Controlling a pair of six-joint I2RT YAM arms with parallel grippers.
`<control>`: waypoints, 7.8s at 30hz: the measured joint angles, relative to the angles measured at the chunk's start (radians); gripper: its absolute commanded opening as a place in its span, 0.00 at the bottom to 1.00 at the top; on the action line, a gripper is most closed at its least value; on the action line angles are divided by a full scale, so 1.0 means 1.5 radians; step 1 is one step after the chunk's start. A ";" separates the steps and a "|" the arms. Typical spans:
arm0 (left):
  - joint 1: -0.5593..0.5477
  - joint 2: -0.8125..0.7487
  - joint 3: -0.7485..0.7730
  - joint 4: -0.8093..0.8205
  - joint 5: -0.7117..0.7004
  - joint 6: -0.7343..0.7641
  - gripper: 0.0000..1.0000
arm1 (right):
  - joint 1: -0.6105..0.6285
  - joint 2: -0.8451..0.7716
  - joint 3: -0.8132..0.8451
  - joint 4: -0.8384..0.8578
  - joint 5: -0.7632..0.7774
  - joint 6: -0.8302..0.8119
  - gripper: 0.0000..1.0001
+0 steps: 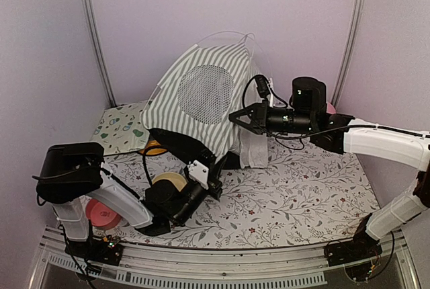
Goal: Set up the pet tent
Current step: Insert the tent pole into the pole socket of the pet tent, then rotate the tent at the center of the board, then pick up the cushion from the corner of the board.
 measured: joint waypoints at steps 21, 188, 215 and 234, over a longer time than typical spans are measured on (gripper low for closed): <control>0.000 0.001 0.004 0.000 0.000 -0.001 0.00 | -0.009 0.000 0.000 0.000 -0.014 0.000 0.00; 0.254 -0.070 0.365 -0.760 0.264 -0.335 0.67 | -0.219 -0.240 -0.029 -0.259 0.318 -0.316 0.99; 0.374 0.077 0.581 -0.922 0.358 -0.141 0.00 | -0.404 -0.063 -0.072 -0.225 0.068 -0.366 0.60; 0.382 0.064 0.604 -0.947 0.408 -0.123 0.00 | -0.375 0.000 -0.003 -0.304 0.223 -0.453 0.34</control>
